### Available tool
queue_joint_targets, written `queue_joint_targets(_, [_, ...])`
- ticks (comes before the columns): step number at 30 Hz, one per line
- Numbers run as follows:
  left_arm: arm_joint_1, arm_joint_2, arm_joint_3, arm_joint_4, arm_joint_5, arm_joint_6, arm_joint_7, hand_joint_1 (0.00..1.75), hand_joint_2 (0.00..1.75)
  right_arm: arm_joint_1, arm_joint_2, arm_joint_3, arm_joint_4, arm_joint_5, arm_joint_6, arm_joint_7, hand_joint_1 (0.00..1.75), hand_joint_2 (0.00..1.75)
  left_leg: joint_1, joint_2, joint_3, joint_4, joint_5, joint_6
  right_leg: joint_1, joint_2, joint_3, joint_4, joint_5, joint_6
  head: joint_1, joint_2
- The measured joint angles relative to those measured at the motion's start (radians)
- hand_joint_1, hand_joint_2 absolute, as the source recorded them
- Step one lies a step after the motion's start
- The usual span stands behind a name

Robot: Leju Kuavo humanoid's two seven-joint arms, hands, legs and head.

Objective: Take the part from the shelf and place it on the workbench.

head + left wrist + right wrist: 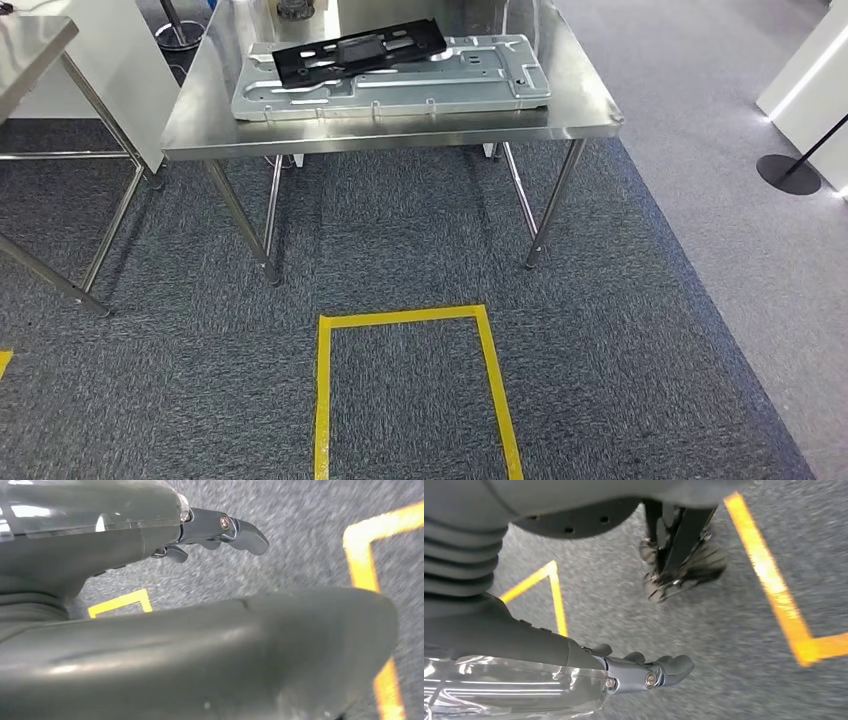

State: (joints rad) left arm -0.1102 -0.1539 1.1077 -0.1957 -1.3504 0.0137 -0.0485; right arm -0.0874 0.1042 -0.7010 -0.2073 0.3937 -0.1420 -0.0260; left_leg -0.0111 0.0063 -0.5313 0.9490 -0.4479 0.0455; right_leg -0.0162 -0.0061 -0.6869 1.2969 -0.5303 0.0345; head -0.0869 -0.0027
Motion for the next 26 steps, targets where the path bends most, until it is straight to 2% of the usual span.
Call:
queue_joint_targets(1, [0.000, -0.002, -0.003, 0.000, -0.003, 0.000, 0.002, 0.00, 0.00, 0.000, 0.001, 0.000, 0.003, -0.002, 0.001, 0.005, 0.00, 0.44, 0.000, -0.001, -0.020, 0.008, 0.009, -0.002, 0.001, 0.000, 0.036, -0.028, 0.032, -0.002, 0.000, 0.000])
queue_joint_targets(2, [0.000, -0.004, -0.005, 0.000, -0.006, 0.000, 0.003, 0.00, 0.00, 0.000, 0.001, 0.001, 0.005, -0.001, 0.000, 0.010, 0.00, 0.87, -0.001, -0.002, -0.038, 0.017, 0.017, -0.005, 0.002, 0.002, 0.091, -0.090, 0.046, -0.006, 0.000, 0.000])
queue_joint_targets(3, [0.000, -0.006, -0.006, 0.000, -0.008, 0.000, 0.004, 0.00, 0.00, 0.000, 0.001, 0.002, 0.007, 0.002, 0.000, 0.014, 0.00, 1.31, -0.002, -0.004, -0.053, 0.028, 0.023, -0.008, 0.005, 0.004, 0.155, -0.173, 0.039, -0.010, 0.000, 0.000])
queue_joint_targets(4, [0.000, -0.009, -0.007, 0.000, -0.010, 0.000, 0.004, 0.00, 0.00, -0.001, 0.001, 0.003, 0.008, 0.006, -0.002, 0.017, 0.00, 1.31, -0.003, -0.005, -0.065, 0.038, 0.028, -0.012, 0.007, 0.005, 0.209, -0.250, 0.016, -0.015, 0.000, 0.000])
queue_joint_targets(5, [0.000, -0.010, -0.008, 0.000, -0.011, 0.000, 0.003, 0.00, 0.00, -0.002, 0.001, 0.004, 0.008, 0.009, -0.004, 0.019, 0.00, 0.87, -0.004, -0.005, -0.072, 0.045, 0.034, -0.016, 0.010, 0.006, 0.246, -0.307, -0.008, -0.020, 0.000, 0.000])
queue_joint_targets(6, [-0.001, -0.012, -0.008, 0.000, -0.012, 0.000, 0.003, 0.00, 0.00, -0.002, 0.001, 0.005, 0.009, 0.012, -0.007, 0.021, 0.00, 0.44, -0.005, -0.005, -0.076, 0.049, 0.040, -0.021, 0.012, 0.006, 0.261, -0.335, -0.022, -0.025, 0.000, 0.000])
queue_joint_targets(7, [0.000, -0.012, -0.008, 0.000, -0.012, 0.000, 0.003, 0.00, 0.44, -0.001, 0.001, 0.006, 0.010, 0.014, -0.011, 0.023, 0.00, 0.00, -0.004, -0.005, -0.079, 0.051, 0.045, -0.027, 0.011, 0.004, 0.260, -0.342, -0.021, -0.031, 0.000, 0.000])
queue_joint_targets(8, [0.000, -0.013, -0.008, 0.000, -0.012, -0.001, 0.003, 0.00, 0.87, -0.001, 0.000, 0.007, 0.012, 0.015, -0.014, 0.026, 0.00, 0.00, -0.002, -0.006, -0.083, 0.057, 0.043, -0.032, 0.009, 0.001, 0.257, -0.342, -0.014, -0.037, 0.000, 0.000])
queue_joint_targets(9, [0.001, -0.013, -0.008, 0.000, -0.012, -0.002, 0.003, 0.00, 1.31, 0.000, -0.002, 0.007, 0.013, 0.016, -0.017, 0.029, 0.00, 0.00, 0.000, -0.006, -0.091, 0.077, 0.025, -0.038, 0.007, -0.003, 0.253, -0.343, -0.007, -0.043, 0.000, 0.000])
queue_joint_targets(10, [0.002, -0.013, -0.008, 0.000, -0.012, -0.003, 0.003, 0.00, 1.75, 0.000, -0.005, 0.007, 0.015, 0.016, -0.017, 0.031, 0.00, 0.00, 0.002, -0.007, -0.106, 0.116, -0.006, -0.044, 0.005, -0.006, 0.248, -0.345, 0.001, -0.049, 0.000, 0.000])
queue_joint_targets(12, [0.003, -0.014, -0.008, 0.000, -0.011, -0.004, 0.004, 0.00, 1.75, 0.001, -0.015, 0.007, 0.016, 0.016, -0.015, 0.032, 0.00, 0.00, 0.011, -0.007, -0.152, 0.245, -0.088, -0.057, 0.005, -0.011, 0.233, -0.343, 0.012, -0.053, 0.000, 0.000])
queue_joint_targets(13, [0.004, -0.014, -0.008, 0.000, -0.011, -0.004, 0.006, 0.00, 1.75, 0.002, -0.020, 0.007, 0.017, 0.017, -0.013, 0.032, 0.00, 0.00, 0.015, -0.007, -0.171, 0.307, -0.115, -0.062, 0.005, -0.013, 0.225, -0.340, 0.016, -0.051, 0.000, 0.000])
queue_joint_targets(14, [0.006, -0.014, -0.008, 0.000, -0.011, -0.004, 0.009, 0.00, 1.75, 0.002, -0.025, 0.007, 0.017, 0.018, -0.011, 0.030, 0.00, 0.44, 0.019, -0.006, -0.178, 0.343, -0.124, -0.067, 0.005, -0.014, 0.217, -0.336, 0.020, -0.049, 0.000, 0.000])
queue_joint_targets(15, [0.007, -0.014, -0.008, 0.000, -0.011, -0.004, 0.014, 0.00, 1.75, 0.002, -0.030, 0.007, 0.018, 0.019, -0.008, 0.028, 0.00, 0.87, 0.023, -0.006, -0.166, 0.342, -0.115, -0.070, 0.004, -0.015, 0.210, -0.332, 0.022, -0.047, 0.000, 0.000])
queue_joint_targets(16, [0.008, -0.014, -0.008, 0.000, -0.011, -0.003, 0.020, 0.00, 1.75, 0.002, -0.034, 0.008, 0.020, 0.021, -0.005, 0.026, 0.00, 1.31, 0.027, -0.005, -0.134, 0.301, -0.092, -0.073, 0.003, -0.015, 0.204, -0.326, 0.023, -0.044, 0.000, 0.000])
queue_joint_targets(17, [0.008, -0.014, -0.008, 0.000, -0.011, -0.003, 0.026, 0.00, 1.75, 0.001, -0.039, 0.009, 0.021, 0.022, -0.001, 0.022, 0.00, 1.75, 0.031, -0.004, -0.089, 0.233, -0.066, -0.076, 0.001, -0.016, 0.200, -0.321, 0.023, -0.040, 0.000, 0.000])
queue_joint_targets(18, [0.007, -0.014, -0.008, 0.000, -0.012, -0.004, 0.032, 0.00, 1.75, 0.001, -0.042, 0.010, 0.022, 0.024, 0.002, 0.017, 0.00, 1.75, 0.031, -0.003, -0.044, 0.161, -0.050, -0.075, 0.001, -0.017, 0.195, -0.315, 0.022, -0.035, 0.000, 0.000])
queue_joint_targets(19, [0.006, -0.015, -0.008, 0.000, -0.014, -0.005, 0.038, 0.00, 1.75, -0.001, -0.045, 0.013, 0.023, 0.030, 0.005, 0.012, 0.00, 1.75, 0.030, -0.003, -0.012, 0.108, -0.040, -0.071, 0.001, -0.017, 0.192, -0.311, 0.022, -0.029, 0.000, 0.000])
queue_joint_targets(20, [0.006, -0.015, -0.009, 0.000, -0.015, -0.007, 0.042, 0.00, 1.75, -0.004, -0.047, 0.016, 0.024, 0.040, 0.007, 0.006, 0.00, 1.75, 0.027, -0.004, 0.005, 0.076, -0.041, -0.065, 0.001, -0.017, 0.189, -0.307, 0.023, -0.022, 0.000, 0.000])
queue_joint_targets(22, [0.011, -0.015, -0.022, 0.000, -0.008, -0.010, 0.047, 0.00, 1.75, -0.008, -0.048, 0.029, 0.023, 0.067, 0.008, 0.000, 0.00, 1.75, 0.022, -0.006, 0.003, 0.065, -0.044, -0.047, 0.002, -0.017, 0.185, -0.306, 0.027, -0.008, 0.000, 0.000])
queue_joint_targets(24, [0.021, -0.013, -0.055, 0.000, 0.026, -0.010, 0.048, 0.00, 0.87, -0.007, -0.048, 0.052, 0.021, 0.083, 0.013, -0.003, 0.00, 0.87, 0.022, -0.007, 0.000, 0.057, -0.037, -0.029, -0.002, -0.015, 0.178, -0.293, 0.018, 0.004, 0.000, 0.000])
queue_joint_targets(26, [0.028, -0.010, -0.087, -0.001, 0.064, -0.010, 0.048, 0.00, 0.00, -0.002, -0.048, 0.073, 0.020, 0.081, 0.018, -0.003, 0.00, 0.00, 0.022, -0.006, -0.003, 0.051, -0.030, -0.014, -0.005, -0.010, 0.159, -0.252, -0.013, 0.008, 0.000, 0.000])
